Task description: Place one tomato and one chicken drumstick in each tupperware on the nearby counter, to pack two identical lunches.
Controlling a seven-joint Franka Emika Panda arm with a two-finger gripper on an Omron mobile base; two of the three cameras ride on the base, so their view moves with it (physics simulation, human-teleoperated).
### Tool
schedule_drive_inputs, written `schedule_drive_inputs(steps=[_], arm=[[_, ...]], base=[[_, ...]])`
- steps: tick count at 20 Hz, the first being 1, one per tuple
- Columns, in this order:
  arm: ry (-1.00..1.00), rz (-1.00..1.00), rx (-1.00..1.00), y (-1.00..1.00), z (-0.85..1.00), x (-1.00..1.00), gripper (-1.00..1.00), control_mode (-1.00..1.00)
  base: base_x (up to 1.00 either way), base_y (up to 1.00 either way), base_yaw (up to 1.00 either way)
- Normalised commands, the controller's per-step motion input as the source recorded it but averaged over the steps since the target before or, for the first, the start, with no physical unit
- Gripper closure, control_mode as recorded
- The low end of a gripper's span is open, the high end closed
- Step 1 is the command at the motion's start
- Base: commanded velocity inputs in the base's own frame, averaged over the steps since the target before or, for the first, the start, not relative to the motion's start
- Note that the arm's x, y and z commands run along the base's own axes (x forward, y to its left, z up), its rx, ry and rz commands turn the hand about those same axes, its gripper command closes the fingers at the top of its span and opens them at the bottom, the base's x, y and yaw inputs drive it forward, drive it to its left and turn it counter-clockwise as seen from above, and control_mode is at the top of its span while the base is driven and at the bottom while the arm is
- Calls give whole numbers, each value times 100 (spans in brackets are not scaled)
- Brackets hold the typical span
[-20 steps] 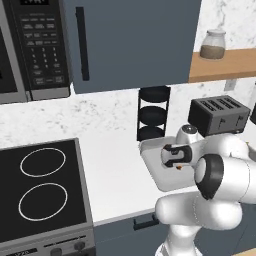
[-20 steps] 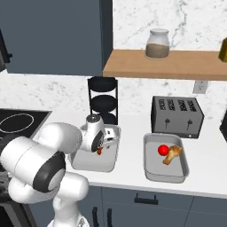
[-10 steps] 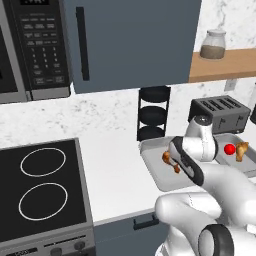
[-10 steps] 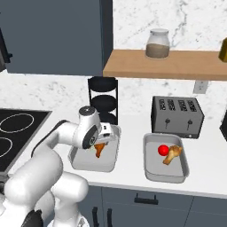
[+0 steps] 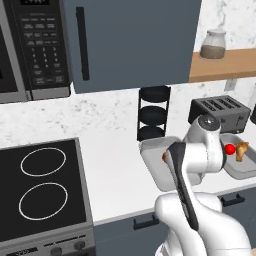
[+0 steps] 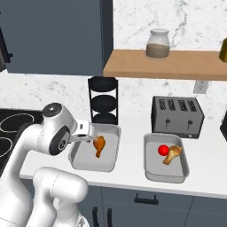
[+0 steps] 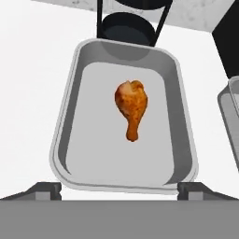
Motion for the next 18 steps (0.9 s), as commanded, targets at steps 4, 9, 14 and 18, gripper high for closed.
schedule_drive_inputs(steps=[4, 9, 14, 18], arm=[[-31, -17, 0, 0, 40, -44, -100, -100], [-25, -8, 0, 2, 23, -64, -100, -100], [-4, 0, 0, 0, 0, -20, -100, 100], [0, 0, 0, 0, 0, 0, -100, 100]], base=[[0, 0, 0], [0, 0, 0], [-80, -23, -2], [-100, -86, -18]])
